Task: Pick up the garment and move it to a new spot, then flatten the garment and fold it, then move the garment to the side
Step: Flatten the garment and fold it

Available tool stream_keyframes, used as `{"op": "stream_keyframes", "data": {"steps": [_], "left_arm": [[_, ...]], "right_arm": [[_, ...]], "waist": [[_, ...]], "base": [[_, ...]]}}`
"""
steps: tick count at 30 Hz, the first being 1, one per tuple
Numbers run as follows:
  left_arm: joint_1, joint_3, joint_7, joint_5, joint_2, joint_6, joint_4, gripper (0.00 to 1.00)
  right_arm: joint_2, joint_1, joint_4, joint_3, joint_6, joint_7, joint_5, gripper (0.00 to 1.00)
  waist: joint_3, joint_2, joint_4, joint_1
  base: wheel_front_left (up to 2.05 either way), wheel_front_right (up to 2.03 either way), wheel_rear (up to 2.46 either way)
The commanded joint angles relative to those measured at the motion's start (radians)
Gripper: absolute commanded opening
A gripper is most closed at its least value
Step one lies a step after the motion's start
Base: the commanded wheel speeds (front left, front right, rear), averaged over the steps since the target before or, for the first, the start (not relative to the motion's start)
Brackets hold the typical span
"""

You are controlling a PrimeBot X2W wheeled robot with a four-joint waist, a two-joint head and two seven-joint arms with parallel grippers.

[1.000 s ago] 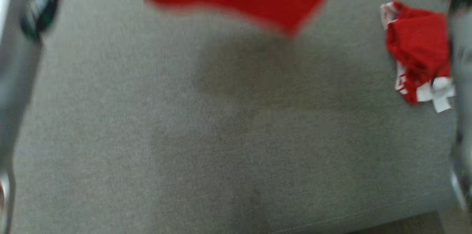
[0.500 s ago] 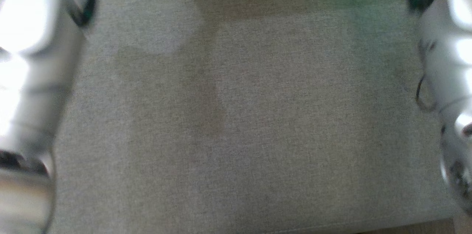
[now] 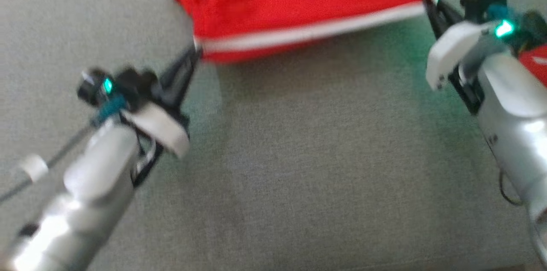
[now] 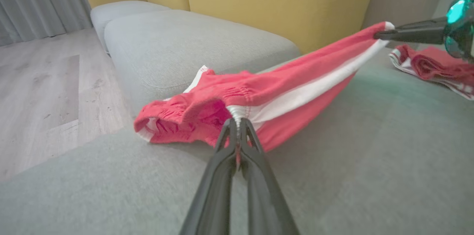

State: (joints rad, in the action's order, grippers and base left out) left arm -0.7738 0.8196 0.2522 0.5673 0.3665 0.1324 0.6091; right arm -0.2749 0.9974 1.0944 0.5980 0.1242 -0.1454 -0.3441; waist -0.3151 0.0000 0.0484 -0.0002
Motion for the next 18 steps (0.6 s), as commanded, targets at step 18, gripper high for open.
{"op": "stream_keyframes", "data": {"steps": [18], "left_arm": [[0.396, 0.009, 0.008, -0.012, 0.099, -0.052, -0.235, 0.00]], "right_arm": [[-0.507, -0.476, -0.596, 0.330, 0.007, 0.306, -0.565, 0.00]], "waist": [[0.297, 0.0000, 0.054, 0.0002]], "base": [[0.00, 0.00, 0.00]]}}
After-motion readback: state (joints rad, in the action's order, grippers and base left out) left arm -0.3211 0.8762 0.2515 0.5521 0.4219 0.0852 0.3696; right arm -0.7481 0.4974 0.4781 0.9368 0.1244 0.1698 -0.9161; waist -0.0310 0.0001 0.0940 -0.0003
